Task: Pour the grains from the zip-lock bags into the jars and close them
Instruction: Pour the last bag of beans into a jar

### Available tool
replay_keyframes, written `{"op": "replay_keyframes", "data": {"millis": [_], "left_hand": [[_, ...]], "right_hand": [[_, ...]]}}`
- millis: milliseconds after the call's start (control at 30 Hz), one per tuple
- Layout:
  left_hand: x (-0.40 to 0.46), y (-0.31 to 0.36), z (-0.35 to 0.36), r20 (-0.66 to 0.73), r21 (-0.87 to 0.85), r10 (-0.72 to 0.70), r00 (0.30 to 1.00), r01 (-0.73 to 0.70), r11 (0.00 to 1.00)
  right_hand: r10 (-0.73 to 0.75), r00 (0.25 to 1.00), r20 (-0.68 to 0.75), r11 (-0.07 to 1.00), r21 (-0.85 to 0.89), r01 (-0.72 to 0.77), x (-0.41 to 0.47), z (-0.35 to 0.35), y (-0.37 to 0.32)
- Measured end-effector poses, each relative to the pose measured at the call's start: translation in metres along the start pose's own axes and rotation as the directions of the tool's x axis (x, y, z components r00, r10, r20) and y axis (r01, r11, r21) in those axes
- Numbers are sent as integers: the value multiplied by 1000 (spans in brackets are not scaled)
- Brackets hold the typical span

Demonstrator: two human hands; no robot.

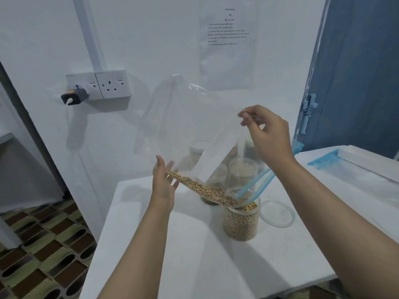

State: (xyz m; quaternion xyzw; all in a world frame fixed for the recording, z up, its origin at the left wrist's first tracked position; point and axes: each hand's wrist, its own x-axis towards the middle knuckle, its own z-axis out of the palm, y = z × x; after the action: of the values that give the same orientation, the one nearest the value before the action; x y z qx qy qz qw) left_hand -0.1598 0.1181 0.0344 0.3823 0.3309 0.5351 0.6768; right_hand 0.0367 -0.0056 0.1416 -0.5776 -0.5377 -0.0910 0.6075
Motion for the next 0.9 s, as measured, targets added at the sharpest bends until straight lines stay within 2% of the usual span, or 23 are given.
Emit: {"op": "replay_keyframes", "data": {"millis": [67, 233, 467, 900], "left_hand": [[3, 4, 4, 69, -12, 63, 996, -62, 998], [11, 20, 17, 131, 6, 160, 978, -162, 987], [10, 35, 45, 177, -55, 191, 966, -184, 981], [14, 42, 66, 200, -36, 213, 956, -210, 977]], "right_hand": [[11, 1000, -11, 1000, -9, -11, -1, -3, 1], [24, 996, -84, 1000, 5, -23, -5, -14, 10], [67, 984, -163, 998, 27, -64, -1, -30, 29], [128, 975, -181, 991, 53, -121, 4, -38, 34]]}}
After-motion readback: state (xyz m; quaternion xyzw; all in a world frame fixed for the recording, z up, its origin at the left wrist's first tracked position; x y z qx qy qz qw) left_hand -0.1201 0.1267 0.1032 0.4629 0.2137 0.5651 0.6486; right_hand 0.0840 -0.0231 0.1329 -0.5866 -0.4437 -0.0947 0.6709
